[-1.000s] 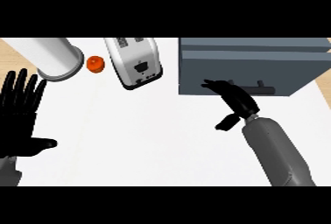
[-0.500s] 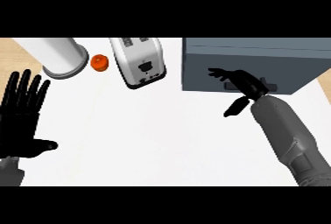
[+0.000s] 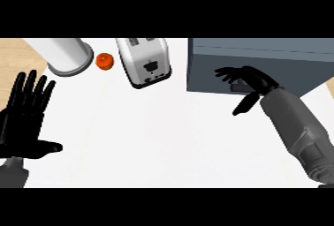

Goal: Pick up the cup, place it into the drawer and close the drawer

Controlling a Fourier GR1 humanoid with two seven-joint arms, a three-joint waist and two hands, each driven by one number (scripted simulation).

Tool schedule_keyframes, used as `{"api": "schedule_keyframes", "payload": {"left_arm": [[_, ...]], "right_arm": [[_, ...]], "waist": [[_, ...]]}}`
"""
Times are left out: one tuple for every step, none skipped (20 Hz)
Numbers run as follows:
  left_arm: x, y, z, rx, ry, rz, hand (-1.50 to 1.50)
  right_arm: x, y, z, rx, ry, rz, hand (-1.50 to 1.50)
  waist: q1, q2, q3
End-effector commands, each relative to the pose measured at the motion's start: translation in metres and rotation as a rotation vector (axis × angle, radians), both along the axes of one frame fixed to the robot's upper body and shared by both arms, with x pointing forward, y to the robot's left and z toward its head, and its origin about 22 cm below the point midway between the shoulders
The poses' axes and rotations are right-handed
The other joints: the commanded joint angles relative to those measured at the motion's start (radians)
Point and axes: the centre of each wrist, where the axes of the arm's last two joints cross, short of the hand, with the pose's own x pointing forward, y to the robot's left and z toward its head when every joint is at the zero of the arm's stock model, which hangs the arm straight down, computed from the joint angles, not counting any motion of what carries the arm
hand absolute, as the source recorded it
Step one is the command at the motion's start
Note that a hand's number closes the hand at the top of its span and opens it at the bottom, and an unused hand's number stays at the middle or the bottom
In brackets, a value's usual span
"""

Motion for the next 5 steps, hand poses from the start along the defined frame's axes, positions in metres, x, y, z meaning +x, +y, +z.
{"api": "schedule_keyframes", "payload": {"left_arm": [[-0.003,0.005,-0.006,0.0,0.016,0.001,-1.5],[0.003,0.004,-0.007,0.006,0.003,-0.008,-1.5],[0.0,0.002,-0.003,0.007,0.009,0.009,-1.5],[-0.003,0.006,-0.006,0.017,-0.005,0.009,-1.5],[0.018,0.002,0.012,0.004,-0.013,0.015,-1.5]], "right_arm": [[0.011,-0.022,0.026,-0.076,-0.011,-0.143,-1.5],[0.008,-0.014,0.017,-0.047,-0.025,-0.156,-1.5],[0.011,-0.028,0.029,-0.055,-0.012,-0.151,-1.5],[0.011,-0.023,0.026,-0.057,-0.011,-0.158,-1.5],[0.01,-0.023,0.024,-0.069,-0.012,-0.13,-1.5]], "waist": [[0.015,0.033,0.01],[0.019,0.044,0.01],[0.023,0.036,0.011],[0.029,0.037,0.01],[0.01,0.041,0.011]]}}
